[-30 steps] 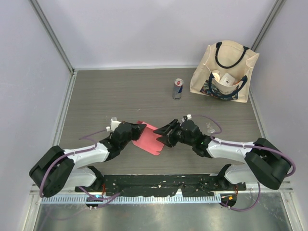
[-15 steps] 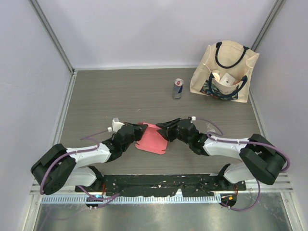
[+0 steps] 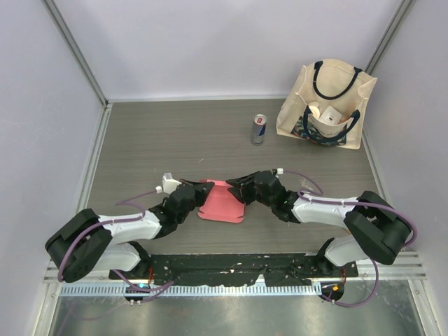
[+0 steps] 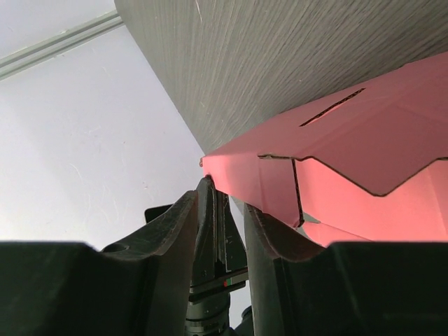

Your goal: Fold the paper box

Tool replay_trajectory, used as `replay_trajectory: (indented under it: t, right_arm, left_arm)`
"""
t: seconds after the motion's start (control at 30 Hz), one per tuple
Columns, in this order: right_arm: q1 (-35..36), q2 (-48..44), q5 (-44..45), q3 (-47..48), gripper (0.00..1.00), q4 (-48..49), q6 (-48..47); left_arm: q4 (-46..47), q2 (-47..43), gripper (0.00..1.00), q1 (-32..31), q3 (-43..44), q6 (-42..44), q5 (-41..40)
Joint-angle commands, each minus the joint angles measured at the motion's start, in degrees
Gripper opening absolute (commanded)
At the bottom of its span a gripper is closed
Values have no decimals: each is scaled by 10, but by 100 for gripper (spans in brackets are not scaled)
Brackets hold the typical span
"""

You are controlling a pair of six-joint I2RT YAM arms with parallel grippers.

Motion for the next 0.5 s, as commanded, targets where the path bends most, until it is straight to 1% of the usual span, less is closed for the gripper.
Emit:
replay_trajectory:
  t: [0.0,0.2,0.3,0.47]
  right_arm:
    - [0,7,42,21,38,-27,-15]
    - [0,17,48,25,34,-25,-25]
    - [0,19,46,23,34,-25,-31]
    - [0,16,54,24,36,-32,-49]
  left_arm:
    - [36,-3,0,-9,-16,62,-11]
    - [69,4,0,-14,-25,82,-1]
    - [85,6,0,-14,-35,88,5]
    - [85,-1,1,-15,-41,103,10]
